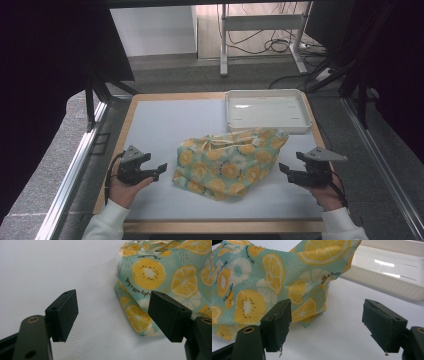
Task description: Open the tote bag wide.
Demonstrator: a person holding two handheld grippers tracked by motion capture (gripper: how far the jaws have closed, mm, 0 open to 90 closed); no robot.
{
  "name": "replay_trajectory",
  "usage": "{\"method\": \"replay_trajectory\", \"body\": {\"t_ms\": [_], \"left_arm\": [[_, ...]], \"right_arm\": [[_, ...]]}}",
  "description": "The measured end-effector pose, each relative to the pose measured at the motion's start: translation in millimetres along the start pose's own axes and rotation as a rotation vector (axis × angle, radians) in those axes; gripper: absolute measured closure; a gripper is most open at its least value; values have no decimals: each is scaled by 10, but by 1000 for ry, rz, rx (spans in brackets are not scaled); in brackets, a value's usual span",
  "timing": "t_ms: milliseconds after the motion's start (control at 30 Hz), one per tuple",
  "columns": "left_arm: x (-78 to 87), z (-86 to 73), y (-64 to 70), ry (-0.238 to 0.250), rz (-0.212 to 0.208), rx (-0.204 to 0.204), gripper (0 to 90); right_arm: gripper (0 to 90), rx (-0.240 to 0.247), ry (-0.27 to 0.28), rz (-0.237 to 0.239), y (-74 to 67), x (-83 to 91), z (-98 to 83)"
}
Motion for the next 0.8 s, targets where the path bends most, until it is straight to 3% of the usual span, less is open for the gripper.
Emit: {"method": "replay_trajectory", "body": {"t_ms": [200,300,800], "left_arm": [[-3,103,18,-1,0,4,266],[-17,173,58,-4,-5,-15,266],[-1,422,102,24,-28,-50,275]], "right_arm": [[243,0,14,12,23,23,-5],[245,6,21,13,21,27,-3],[254,32,-4,4,-41,-32,-29]]}}
Point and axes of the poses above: each handheld gripper's, and its own axes: x roughly backward along the jaws, z roughly out of its top, y roughly to its right, the point moved 4 cm from there along -x, roughly forward along the jaws, and after that the axes turned 4 degrees about z, right-handed, at the moved point
